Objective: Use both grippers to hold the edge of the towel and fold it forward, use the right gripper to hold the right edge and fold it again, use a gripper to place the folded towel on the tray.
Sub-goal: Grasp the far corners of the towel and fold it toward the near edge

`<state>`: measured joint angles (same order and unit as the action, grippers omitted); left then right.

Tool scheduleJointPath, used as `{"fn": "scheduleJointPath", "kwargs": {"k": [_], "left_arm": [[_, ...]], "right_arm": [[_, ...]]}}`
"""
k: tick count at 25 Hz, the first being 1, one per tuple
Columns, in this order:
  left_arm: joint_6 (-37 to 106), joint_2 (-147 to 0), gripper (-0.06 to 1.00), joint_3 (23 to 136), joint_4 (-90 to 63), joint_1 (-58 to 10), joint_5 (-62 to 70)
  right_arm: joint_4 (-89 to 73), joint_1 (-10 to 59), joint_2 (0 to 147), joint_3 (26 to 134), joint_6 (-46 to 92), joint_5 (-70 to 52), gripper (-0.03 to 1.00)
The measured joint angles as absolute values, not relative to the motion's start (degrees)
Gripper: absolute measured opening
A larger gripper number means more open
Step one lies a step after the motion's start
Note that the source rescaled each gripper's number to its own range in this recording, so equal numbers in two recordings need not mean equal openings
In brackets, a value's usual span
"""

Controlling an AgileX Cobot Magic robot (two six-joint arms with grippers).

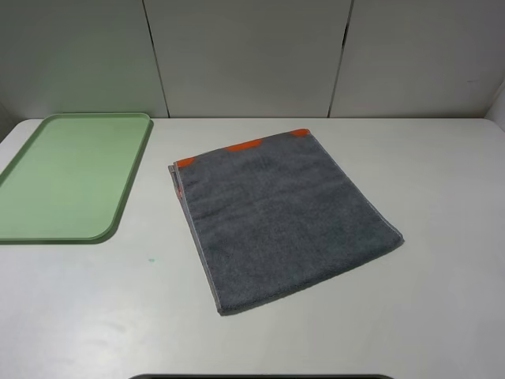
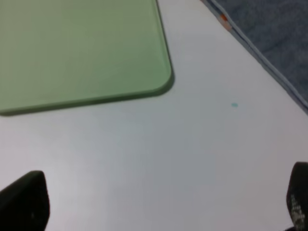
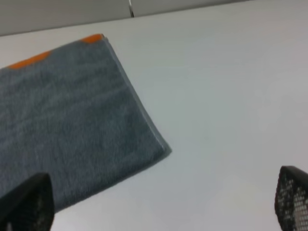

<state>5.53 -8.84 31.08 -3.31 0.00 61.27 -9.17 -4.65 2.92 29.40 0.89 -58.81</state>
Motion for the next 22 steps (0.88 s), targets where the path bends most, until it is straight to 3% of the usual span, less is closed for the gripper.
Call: {"fn": "scheduleJointPath", "kwargs": {"k": [22], "left_arm": [[5.53,-37.92,0.99,49.07,-3.31,0.00,61.33]], "right_arm": [[-9.59,-4.65,41.54,48.08,4.58,-59.51,1.00]]}}
